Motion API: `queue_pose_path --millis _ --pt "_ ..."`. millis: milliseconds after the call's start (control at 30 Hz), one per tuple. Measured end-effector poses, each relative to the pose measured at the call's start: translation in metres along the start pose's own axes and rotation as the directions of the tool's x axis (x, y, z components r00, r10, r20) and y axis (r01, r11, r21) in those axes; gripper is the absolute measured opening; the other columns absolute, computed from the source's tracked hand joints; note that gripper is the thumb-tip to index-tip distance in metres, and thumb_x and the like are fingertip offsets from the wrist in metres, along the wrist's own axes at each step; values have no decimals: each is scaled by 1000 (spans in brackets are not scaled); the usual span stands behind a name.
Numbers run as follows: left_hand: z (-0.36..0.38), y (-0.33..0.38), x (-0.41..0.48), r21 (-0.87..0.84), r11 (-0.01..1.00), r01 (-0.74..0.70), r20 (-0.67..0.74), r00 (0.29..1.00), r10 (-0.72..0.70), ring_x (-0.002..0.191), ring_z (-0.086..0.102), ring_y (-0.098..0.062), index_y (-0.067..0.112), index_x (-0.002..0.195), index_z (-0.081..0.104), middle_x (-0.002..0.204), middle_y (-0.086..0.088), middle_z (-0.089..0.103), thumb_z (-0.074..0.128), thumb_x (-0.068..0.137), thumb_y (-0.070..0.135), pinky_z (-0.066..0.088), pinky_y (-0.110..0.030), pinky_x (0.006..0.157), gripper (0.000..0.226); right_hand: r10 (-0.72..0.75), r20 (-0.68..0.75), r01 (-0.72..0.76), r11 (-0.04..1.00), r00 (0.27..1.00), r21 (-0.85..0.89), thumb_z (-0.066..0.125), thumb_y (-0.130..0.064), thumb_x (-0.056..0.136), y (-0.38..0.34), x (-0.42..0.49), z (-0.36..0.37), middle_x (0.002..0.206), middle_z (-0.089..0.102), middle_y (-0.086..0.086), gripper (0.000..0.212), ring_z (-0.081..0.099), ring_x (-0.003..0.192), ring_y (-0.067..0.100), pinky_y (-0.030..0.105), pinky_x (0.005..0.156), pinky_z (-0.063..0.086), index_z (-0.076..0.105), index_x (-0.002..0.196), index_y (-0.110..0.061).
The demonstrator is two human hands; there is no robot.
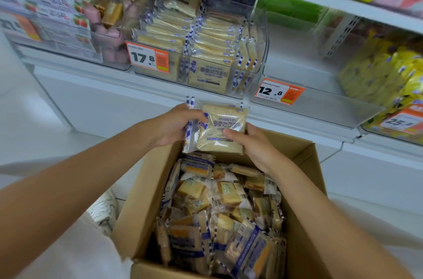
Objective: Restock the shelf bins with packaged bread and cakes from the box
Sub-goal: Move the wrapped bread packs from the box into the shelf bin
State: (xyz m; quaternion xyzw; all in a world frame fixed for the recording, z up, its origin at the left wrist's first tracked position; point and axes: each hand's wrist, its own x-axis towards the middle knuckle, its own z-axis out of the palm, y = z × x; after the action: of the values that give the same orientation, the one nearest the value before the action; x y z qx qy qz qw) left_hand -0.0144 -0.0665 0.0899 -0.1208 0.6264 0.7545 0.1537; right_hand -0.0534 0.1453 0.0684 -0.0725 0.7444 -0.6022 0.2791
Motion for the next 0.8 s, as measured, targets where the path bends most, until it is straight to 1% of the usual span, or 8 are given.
queue_pose_path --millis 100,167,267,400,467,633,700,800 --pt "2 -3 -8 120 990 -68 -269 958 98 97 68 -26 6 119 59 109 -22 66 73 76 59 57 -29 79 69 -38 -21 39 997 999 72 80 -31 76 -23 -1 16 116 71 1 58 66 109 18 44 106 44 56 128 -16" --pt "-2 4 -13 252 950 -186 -398 874 277 88 69 -23 8 106 62 95 -12 71 65 85 55 56 -28 71 52 -49 46 42 989 998 139 81 -32 71 -46 -1 27 115 72 4 62 68 107 21 45 102 48 57 126 -16" --pt "-15 32 -15 424 863 -273 -383 810 444 79 66 -21 9 94 62 86 -7 69 54 95 46 52 -32 70 38 -92 49 85 988 995 127 79 -31 71 -76 10 38 114 72 3 58 69 106 22 46 100 50 59 124 -18" --pt "-54 80 5 559 763 -325 -356 736 575 68 50 -21 7 80 52 72 -15 53 36 101 51 42 -35 67 51 -161 -99 173 977 982 123 92 -43 54 -120 48 46 126 65 -3 96 60 116 16 42 107 41 48 136 -18" --pt "-83 102 20 587 722 -366 -393 651 650 67 54 -17 15 83 54 75 -2 57 39 101 46 48 -36 72 39 -194 -150 219 961 969 168 92 -38 56 -145 73 46 122 67 -4 92 62 112 16 44 106 42 48 135 -19" --pt "-155 141 59 862 477 -169 -381 405 831 86 59 -20 20 102 60 89 3 59 54 95 35 43 -31 73 19 -278 -205 318 927 938 199 99 -43 32 -192 158 45 118 70 1 116 66 110 24 58 104 43 51 136 -22" --pt "-168 148 74 878 454 -150 -366 401 840 89 57 -20 21 109 60 97 2 56 56 95 33 34 -20 73 19 -270 -225 317 924 936 212 99 -40 27 -209 192 49 114 72 4 120 70 103 24 50 98 50 52 135 -17" --pt "-181 143 92 876 425 -229 -304 421 854 88 56 -22 19 112 60 106 -2 50 58 95 32 47 -34 79 22 -249 -239 303 926 939 226 95 -28 49 -233 239 63 105 73 10 97 73 90 24 40 80 59 53 132 -3"
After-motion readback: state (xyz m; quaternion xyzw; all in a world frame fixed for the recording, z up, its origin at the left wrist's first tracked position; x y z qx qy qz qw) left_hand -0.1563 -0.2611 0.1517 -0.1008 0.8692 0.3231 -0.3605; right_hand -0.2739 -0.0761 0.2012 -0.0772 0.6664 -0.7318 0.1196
